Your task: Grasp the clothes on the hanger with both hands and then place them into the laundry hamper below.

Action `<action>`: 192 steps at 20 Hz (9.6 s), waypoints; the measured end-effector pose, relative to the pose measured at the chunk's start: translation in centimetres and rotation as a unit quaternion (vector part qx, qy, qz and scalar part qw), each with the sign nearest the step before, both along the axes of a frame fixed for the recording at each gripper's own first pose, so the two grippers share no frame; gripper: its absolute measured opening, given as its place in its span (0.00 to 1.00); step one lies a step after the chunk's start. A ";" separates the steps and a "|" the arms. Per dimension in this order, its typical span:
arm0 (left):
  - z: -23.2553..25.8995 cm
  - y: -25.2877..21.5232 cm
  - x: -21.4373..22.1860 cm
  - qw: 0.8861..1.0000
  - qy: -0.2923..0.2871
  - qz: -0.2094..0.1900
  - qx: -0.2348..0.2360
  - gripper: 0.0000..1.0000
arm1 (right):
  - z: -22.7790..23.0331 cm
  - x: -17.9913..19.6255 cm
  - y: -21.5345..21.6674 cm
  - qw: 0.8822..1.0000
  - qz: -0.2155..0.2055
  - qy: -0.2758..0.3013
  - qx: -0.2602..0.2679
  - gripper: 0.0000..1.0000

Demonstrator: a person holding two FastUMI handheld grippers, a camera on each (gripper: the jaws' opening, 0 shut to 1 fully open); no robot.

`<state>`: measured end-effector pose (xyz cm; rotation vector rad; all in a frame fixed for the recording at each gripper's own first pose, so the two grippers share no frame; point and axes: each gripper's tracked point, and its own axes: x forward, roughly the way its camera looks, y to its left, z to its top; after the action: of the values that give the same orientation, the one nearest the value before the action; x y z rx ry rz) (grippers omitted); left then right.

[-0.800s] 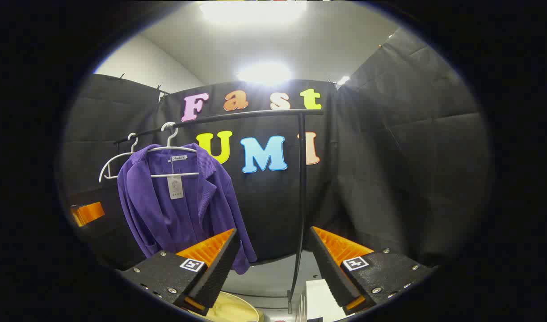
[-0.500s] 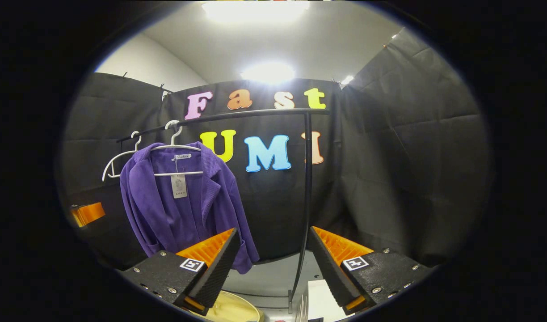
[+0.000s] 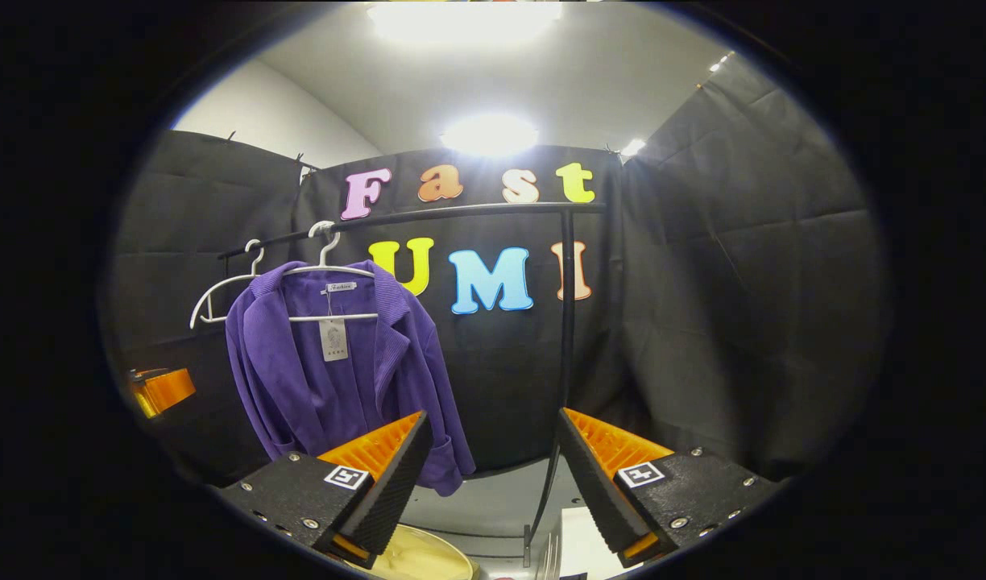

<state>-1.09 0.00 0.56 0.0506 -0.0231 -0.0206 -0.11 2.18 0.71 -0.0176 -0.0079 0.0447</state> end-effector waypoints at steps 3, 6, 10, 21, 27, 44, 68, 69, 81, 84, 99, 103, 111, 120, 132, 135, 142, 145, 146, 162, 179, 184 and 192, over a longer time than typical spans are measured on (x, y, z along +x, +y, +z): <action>-0.2 0.1 -0.5 1.000 0.002 -0.004 0.003 1.00 | 0.9 -0.1 0.5 1.000 0.002 -0.005 -0.003 0.96; -0.2 0.5 -0.3 1.000 0.007 -0.004 -0.004 1.00 | 2.6 0.0 1.8 1.000 0.014 -0.015 -0.001 0.96; 0.2 1.5 1.5 1.000 0.005 0.003 -0.023 0.94 | 4.9 1.3 3.5 0.999 0.034 -0.030 -0.018 0.96; 3.4 1.7 10.8 0.998 0.008 0.056 -0.016 0.93 | 9.1 12.9 10.9 0.992 0.121 -0.033 0.015 0.96; 2.5 1.1 18.8 0.995 0.029 0.097 0.007 0.93 | 5.2 21.3 15.5 0.986 0.162 0.033 0.038 0.96; 0.5 2.9 26.8 0.976 0.032 0.215 -0.004 0.83 | 1.6 31.2 19.8 0.976 0.206 0.051 0.058 0.94; 6.6 1.8 21.8 0.994 -0.018 0.109 -0.010 0.01 | 2.6 28.8 18.4 0.969 0.229 0.053 0.080 0.00; 6.9 1.9 21.7 0.995 -0.019 0.101 -0.017 0.04 | 2.8 28.6 18.1 0.971 0.221 0.051 0.075 0.00; 13.8 9.0 21.0 0.991 -0.078 0.104 0.000 0.01 | 5.4 23.4 19.6 0.984 0.166 0.023 0.067 0.00; 15.2 10.9 21.0 0.990 -0.086 0.112 -0.001 0.01 | 5.9 22.2 20.4 0.985 0.163 0.017 0.062 0.00; 15.3 19.9 19.3 0.989 -0.085 0.113 -0.040 0.01 | 9.4 19.7 23.8 0.988 0.144 -0.023 0.056 0.00; 13.2 20.1 20.2 0.992 -0.068 0.101 -0.046 0.01 | 9.9 20.1 22.5 0.991 0.122 -0.033 0.050 0.00; 8.3 17.8 20.6 0.995 -0.043 0.083 -0.039 0.01 | 10.5 21.8 19.6 0.993 0.099 -0.050 0.039 0.00; 4.8 13.1 22.5 0.996 -0.022 0.079 -0.039 0.07 | 10.2 26.0 13.2 0.995 0.069 -0.053 0.041 0.00; 3.1 6.6 24.8 0.995 -0.017 0.097 -0.021 0.01 | 8.1 29.4 7.3 0.995 0.080 -0.049 0.035 0.00; 2.2 4.6 25.4 0.994 -0.010 0.102 -0.022 0.01 | 7.4 29.8 6.0 0.993 0.088 -0.035 0.068 0.00; 0.5 0.0 27.3 0.995 0.010 0.091 -0.034 0.06 | 4.3 29.3 3.4 0.992 0.089 0.004 0.086 0.00; 0.0 -2.1 27.2 0.996 0.012 0.072 -0.041 0.01 | 3.2 28.4 2.3 0.994 0.080 0.016 0.067 0.00; -0.2 -2.7 27.3 0.997 0.013 0.064 -0.045 0.01 | 3.1 28.1 2.1 0.995 0.079 0.017 0.064 0.00; -1.5 -1.0 18.7 0.998 0.043 -0.050 -0.013 0.01 | 0.9 14.6 2.9 0.999 0.005 0.033 0.041 0.00; -20.0 9.5 7.7 0.978 0.210 0.007 -0.013 0.06 | -21.5 2.4 10.8 0.964 0.059 0.260 0.020 0.01; -27.5 10.3 8.0 0.964 0.265 0.015 0.010 0.06 | -29.2 2.4 10.9 0.946 0.041 0.319 0.034 0.02; -35.6 10.9 7.1 0.943 0.333 0.010 0.011 0.01 | -34.7 1.9 10.1 0.924 0.006 0.379 0.047 0.01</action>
<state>6.03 10.89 -35.00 0.0649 0.6570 -0.0171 1.77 12.32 -34.02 0.0973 0.7672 0.0610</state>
